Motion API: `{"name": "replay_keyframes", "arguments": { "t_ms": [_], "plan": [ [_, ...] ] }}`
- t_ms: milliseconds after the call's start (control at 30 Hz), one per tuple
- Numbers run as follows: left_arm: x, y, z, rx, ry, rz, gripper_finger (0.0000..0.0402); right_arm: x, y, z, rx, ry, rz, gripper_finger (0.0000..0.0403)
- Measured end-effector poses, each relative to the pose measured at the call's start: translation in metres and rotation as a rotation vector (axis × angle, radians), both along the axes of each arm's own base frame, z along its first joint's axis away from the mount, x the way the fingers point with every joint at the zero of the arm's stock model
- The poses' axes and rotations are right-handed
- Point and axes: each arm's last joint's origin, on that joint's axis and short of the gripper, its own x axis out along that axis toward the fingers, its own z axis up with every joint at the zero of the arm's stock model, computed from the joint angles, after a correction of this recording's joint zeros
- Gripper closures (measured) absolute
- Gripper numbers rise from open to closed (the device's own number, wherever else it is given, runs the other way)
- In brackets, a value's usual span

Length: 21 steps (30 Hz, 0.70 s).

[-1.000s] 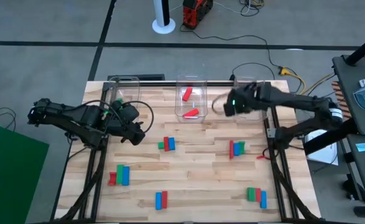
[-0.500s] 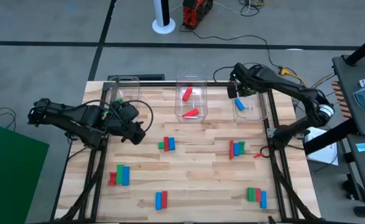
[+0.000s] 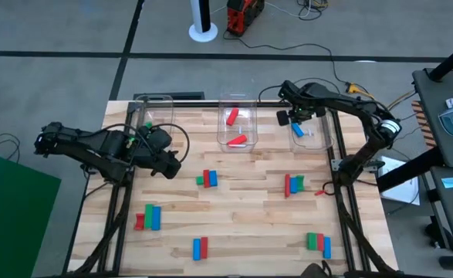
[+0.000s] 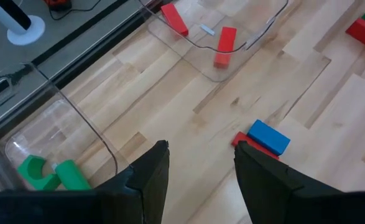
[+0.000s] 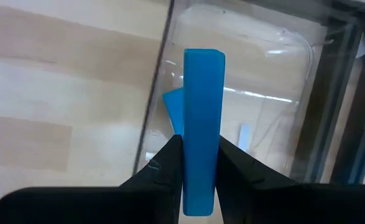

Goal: Sort blocks
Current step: Put the blue wooden block into the right transparent bin, then put the green wooden block into the left transparent bin

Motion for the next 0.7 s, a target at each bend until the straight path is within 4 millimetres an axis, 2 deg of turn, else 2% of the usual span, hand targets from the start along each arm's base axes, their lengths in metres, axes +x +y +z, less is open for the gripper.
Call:
{"name": "replay_keyframes", "arguments": {
  "t_ms": [300, 533, 700],
  "plan": [
    [0.0, 0.0, 0.0, 0.0, 0.0, 0.0, 0.0242, 0.0, -0.001, 0.004, -0.036, -0.01, -0.002, 0.0315],
    [0.0, 0.0, 0.0, -0.001, 0.0, 0.0, 0.0242, 0.001, 0.003, 0.008, -0.047, -0.02, 0.013, 0.0333],
    [0.0, 0.0, 0.0, -0.013, 0.003, -0.006, 0.0242, 0.004, 0.016, 0.024, -0.097, -0.074, 0.055, 0.0348]
  ]
}}
